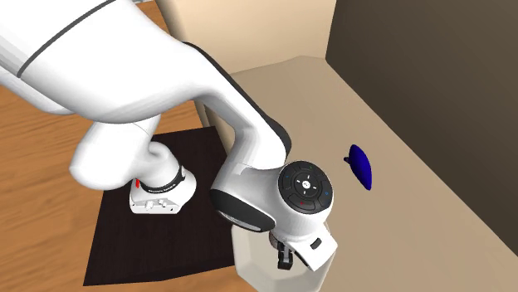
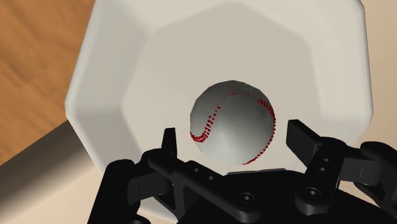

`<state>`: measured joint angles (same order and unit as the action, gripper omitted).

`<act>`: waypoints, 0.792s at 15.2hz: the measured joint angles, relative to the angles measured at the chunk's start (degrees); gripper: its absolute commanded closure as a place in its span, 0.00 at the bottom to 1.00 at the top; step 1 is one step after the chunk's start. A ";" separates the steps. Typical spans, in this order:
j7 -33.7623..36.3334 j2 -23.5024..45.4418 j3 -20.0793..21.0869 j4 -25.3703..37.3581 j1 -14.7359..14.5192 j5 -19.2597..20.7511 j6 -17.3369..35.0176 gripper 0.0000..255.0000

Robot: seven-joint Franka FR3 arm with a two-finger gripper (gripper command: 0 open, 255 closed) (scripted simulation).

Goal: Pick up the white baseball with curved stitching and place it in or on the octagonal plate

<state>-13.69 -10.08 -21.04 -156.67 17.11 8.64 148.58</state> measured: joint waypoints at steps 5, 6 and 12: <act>1.25 -6.07 1.03 1.67 0.62 1.45 -7.49 0.00; 1.45 -7.08 1.23 1.82 0.75 1.67 -8.67 0.00; 1.56 -7.90 1.35 1.88 0.90 1.88 -9.65 0.00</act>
